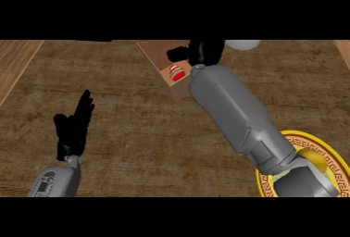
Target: Pick the cupcake from the plate and place it in the cardboard box
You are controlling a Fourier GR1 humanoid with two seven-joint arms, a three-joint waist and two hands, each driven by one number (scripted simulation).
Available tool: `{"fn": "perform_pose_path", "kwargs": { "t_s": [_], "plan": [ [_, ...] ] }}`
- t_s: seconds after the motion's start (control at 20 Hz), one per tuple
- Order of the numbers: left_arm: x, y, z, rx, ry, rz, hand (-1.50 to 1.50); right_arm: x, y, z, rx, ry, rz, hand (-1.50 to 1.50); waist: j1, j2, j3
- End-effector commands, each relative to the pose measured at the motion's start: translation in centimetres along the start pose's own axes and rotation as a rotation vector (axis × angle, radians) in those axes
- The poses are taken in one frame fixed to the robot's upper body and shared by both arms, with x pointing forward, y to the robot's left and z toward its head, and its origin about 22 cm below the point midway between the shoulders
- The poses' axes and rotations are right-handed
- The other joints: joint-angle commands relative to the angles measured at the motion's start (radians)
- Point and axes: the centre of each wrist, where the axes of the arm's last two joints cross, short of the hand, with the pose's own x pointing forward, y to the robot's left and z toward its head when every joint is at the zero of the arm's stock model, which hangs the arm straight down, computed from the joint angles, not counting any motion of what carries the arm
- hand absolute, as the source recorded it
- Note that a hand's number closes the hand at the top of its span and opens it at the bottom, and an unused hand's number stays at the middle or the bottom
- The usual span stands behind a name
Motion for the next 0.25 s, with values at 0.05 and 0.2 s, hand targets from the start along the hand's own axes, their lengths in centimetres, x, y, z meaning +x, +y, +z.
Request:
{"fn": "perform_pose_path", "kwargs": {
  "t_s": [0.05,0.2],
  "plan": [
    [-0.2,0.2,1.2,-0.001,0.008,0.001,0.00,-0.2,-1.2,0.0,-0.097,0.000,-0.282,-1.50,-0.010,-0.011,0.001],
    [-0.6,1.2,0.9,0.046,0.014,0.006,0.00,-2.1,-0.8,1.1,-0.095,0.013,-0.336,-1.50,-0.034,-0.015,-0.001]
  ]
}}
